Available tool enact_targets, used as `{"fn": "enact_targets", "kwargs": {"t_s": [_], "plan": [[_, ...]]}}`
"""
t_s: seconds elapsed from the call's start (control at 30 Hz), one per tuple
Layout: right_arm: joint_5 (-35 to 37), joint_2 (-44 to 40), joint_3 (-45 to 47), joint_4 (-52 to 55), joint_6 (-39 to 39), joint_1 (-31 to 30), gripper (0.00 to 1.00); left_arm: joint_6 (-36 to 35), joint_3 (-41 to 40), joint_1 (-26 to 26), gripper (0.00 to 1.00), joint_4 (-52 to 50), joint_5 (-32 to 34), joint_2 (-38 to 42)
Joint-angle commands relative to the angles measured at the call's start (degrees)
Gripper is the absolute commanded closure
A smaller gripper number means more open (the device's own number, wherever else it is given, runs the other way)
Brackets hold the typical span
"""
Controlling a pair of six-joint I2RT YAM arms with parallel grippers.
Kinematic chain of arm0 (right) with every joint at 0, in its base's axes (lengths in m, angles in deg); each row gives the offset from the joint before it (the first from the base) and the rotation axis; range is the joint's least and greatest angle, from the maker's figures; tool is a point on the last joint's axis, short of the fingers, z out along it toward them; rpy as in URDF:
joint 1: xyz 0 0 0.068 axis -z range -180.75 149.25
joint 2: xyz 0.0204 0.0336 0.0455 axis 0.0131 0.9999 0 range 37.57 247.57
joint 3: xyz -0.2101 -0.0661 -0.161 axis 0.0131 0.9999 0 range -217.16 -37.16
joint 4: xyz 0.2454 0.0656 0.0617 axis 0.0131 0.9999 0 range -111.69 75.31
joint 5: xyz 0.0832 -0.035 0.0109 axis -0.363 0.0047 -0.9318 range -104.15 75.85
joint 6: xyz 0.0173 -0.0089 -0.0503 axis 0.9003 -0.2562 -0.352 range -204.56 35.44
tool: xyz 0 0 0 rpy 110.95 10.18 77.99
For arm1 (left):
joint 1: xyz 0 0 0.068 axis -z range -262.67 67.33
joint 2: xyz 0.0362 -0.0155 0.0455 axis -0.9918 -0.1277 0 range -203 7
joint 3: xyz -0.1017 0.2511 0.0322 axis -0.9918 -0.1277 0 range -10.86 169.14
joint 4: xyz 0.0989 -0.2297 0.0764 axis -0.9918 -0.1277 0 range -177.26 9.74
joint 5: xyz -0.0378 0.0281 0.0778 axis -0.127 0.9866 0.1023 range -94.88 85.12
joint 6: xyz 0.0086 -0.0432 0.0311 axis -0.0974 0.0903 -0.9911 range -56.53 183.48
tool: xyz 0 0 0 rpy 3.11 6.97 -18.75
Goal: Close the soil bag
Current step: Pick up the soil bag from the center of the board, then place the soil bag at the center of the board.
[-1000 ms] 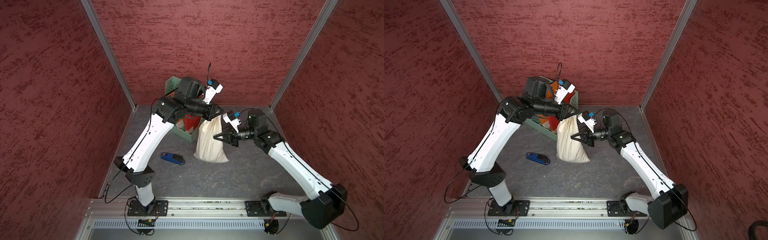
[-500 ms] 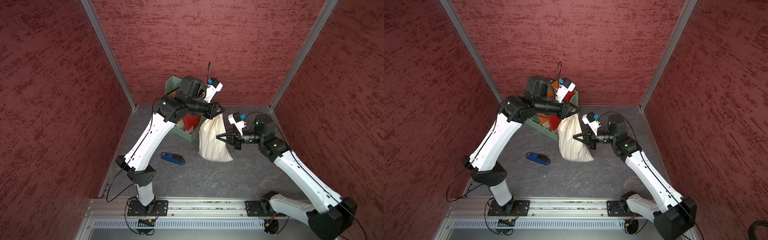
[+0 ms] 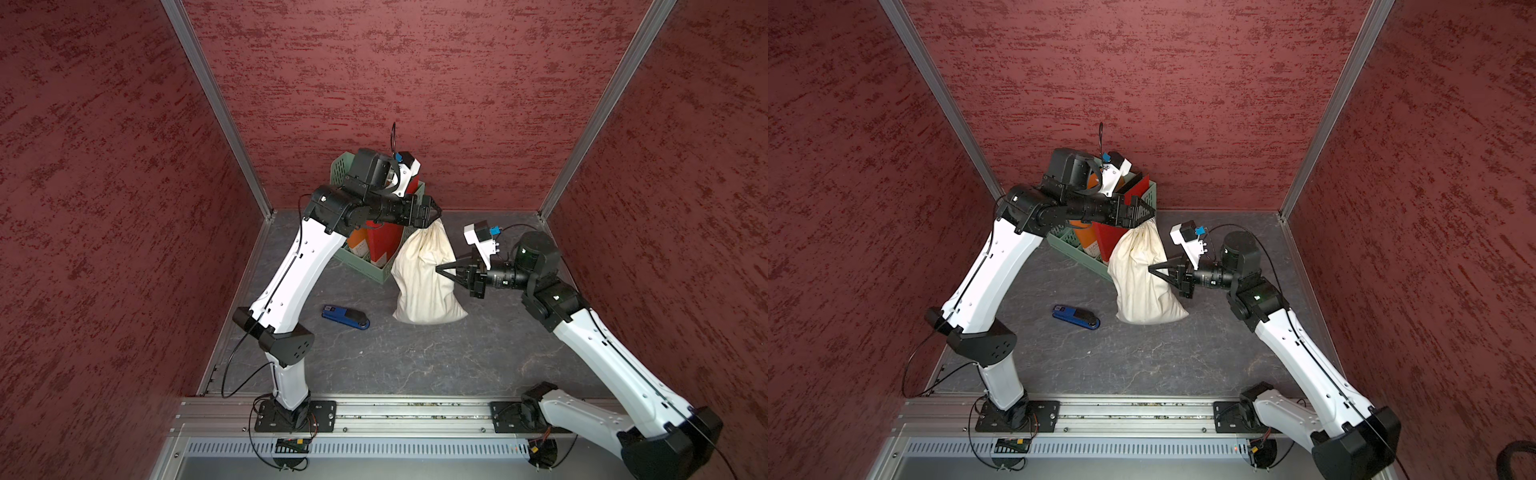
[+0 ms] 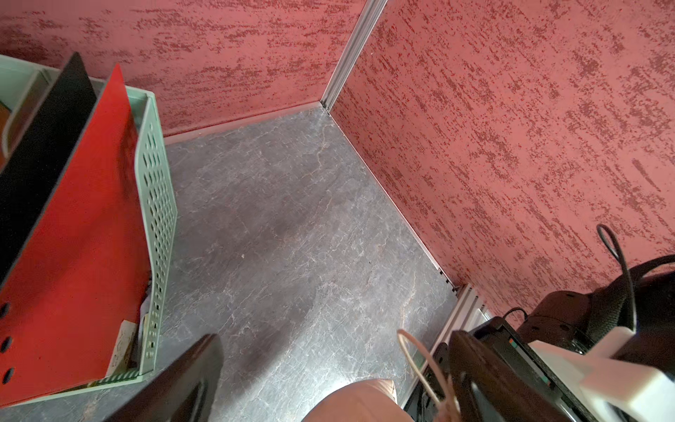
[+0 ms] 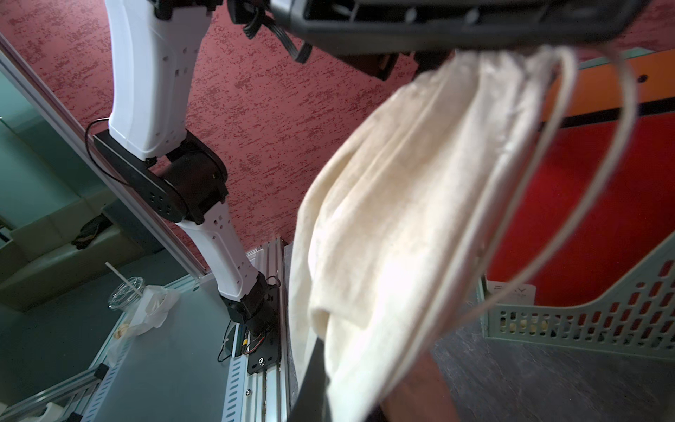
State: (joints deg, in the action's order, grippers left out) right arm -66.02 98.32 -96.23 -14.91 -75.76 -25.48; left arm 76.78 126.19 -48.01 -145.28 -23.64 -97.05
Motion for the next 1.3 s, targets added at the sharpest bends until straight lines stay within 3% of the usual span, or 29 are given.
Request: {"fn": "enact_targets", "kwargs": {"t_s": [0.0,0.3,0.47,0.73,1.0,1.27], "plan": [[7.23,-1.26,-3.95,-4.41,-0.28,-0.38,1.0,0.1,-1.34,-1.16,0.0,1.75,2.4,4.83],[27.74,-0.57,-10.61,-2.35,-2.67,-0.29,1.0,2.3,-15.23,-3.96,0.0,8.9,9.56,16.62],[43.33,4.72,-18.65,3.96,-6.32,-0.32,1.0,2.88,-22.66,-5.6,0.0,9.69,14.0,21.91],[62.22,15.7,-25.7,1.29,-7.97,0.73,1.0,5.41,-38.43,-7.96,0.0,14.47,17.08,32.18],[65.85,28.46,-29.53,-5.55,-7.03,5.22,1.0,5.5,-47.72,-9.95,0.0,15.61,20.21,39.56],[64.87,39.12,-31.05,-12.47,-6.89,8.43,1.0,5.6,-52.74,-11.56,0.0,15.77,21.3,43.07]]}}
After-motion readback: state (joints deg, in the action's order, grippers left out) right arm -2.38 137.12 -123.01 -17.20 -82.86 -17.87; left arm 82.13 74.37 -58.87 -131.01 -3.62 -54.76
